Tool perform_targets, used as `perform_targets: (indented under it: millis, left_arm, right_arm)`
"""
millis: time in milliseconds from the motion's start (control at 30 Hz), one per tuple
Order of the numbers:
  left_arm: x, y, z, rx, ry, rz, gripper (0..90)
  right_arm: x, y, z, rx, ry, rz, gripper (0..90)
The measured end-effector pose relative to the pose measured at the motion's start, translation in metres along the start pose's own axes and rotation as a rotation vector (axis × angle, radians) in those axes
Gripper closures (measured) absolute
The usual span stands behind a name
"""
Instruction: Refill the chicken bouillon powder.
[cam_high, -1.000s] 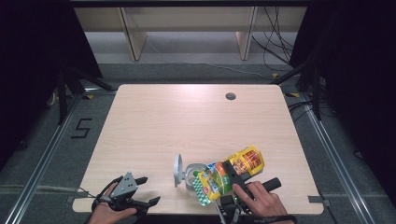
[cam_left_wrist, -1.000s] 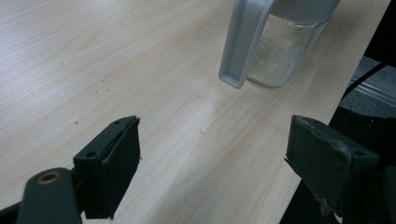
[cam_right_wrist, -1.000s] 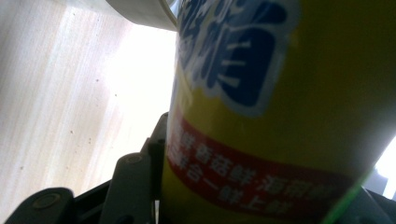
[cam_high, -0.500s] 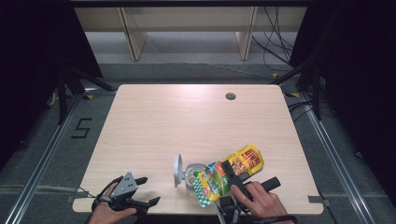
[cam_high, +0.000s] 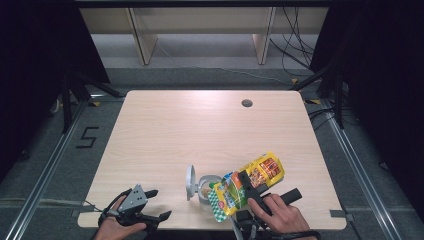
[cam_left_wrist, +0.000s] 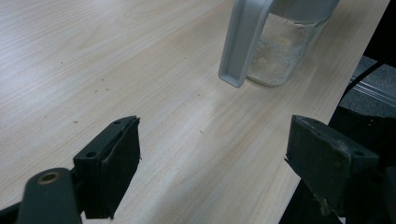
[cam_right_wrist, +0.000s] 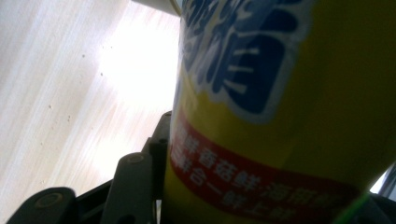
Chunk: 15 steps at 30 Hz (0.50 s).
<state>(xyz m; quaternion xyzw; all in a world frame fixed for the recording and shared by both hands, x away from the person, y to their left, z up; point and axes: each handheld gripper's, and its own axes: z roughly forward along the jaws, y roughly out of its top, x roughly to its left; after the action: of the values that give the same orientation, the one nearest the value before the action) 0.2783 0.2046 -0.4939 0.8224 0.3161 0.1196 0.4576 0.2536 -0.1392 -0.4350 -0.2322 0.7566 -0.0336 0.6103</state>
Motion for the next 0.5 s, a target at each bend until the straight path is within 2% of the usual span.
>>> perform_targets:
  millis: [33, 67, 100, 167, 233, 267, 300, 333, 367, 400, 433, 467, 500]
  left_arm:
    - [0.0014, 0.0003, -0.0011, 0.013, 0.001, 0.024, 17.1]
    - [0.0012, 0.0003, -0.0009, 0.011, 0.001, 0.02, 17.0]
    - [0.0013, 0.0003, -0.0009, 0.013, 0.001, 0.02, 17.0]
    - [0.0013, 0.0002, -0.0009, 0.015, 0.001, 0.021, 17.0]
    - [0.0014, 0.0003, -0.0009, 0.013, 0.001, 0.02, 17.0]
    - [0.0013, 0.0004, -0.0011, 0.02, 0.002, 0.017, 17.0]
    - [0.0013, 0.0004, -0.0011, 0.02, 0.003, 0.017, 17.0]
    - [0.0015, 0.0002, -0.0009, 0.013, 0.001, 0.022, 17.0]
    - [0.0013, 0.0002, -0.0009, 0.011, 0.001, 0.021, 17.0]
    - [-0.0001, 0.0001, -0.0002, 0.002, 0.001, 0.0, 17.0]
    - [0.0001, 0.0002, -0.0005, 0.007, 0.001, 0.002, 17.0]
    - [0.0014, 0.0004, -0.0013, 0.02, 0.002, 0.02, 17.0]
    - [0.0016, 0.0002, -0.0009, 0.015, 0.0, 0.024, 17.0]
  right_arm:
    - [-0.0006, -0.0002, 0.0001, -0.001, 0.0, -0.01, 55.8]
    - [-0.0014, -0.0009, -0.0002, -0.002, -0.008, -0.021, 55.8]
    - [0.002, -0.0019, -0.0008, 0.009, -0.007, 0.024, 55.8]
    - [-0.0013, -0.0016, -0.0006, 0.002, -0.009, -0.024, 55.8]
    - [0.0002, -0.0014, -0.0014, 0.009, -0.004, -0.004, 55.8]
    - [-0.0026, -0.0012, -0.002, 0.016, -0.004, -0.049, 55.8]
    - [-0.0041, -0.0005, -0.0016, 0.009, -0.007, -0.072, 55.8]
    - [-0.004, -0.0002, -0.0017, 0.009, -0.008, -0.072, 55.8]
    - [-0.0017, 0.0004, -0.0013, 0.002, -0.008, -0.035, 55.8]
    - [-0.0021, 0.0003, -0.001, -0.003, -0.005, -0.039, 55.8]
    - [-0.0019, 0.0, -0.0009, -0.004, -0.006, -0.04, 55.8]
    - [-0.0039, -0.0006, -0.0014, 0.006, -0.003, -0.072, 55.8]
    - [-0.0041, -0.0007, -0.0015, 0.008, -0.003, -0.074, 55.8]
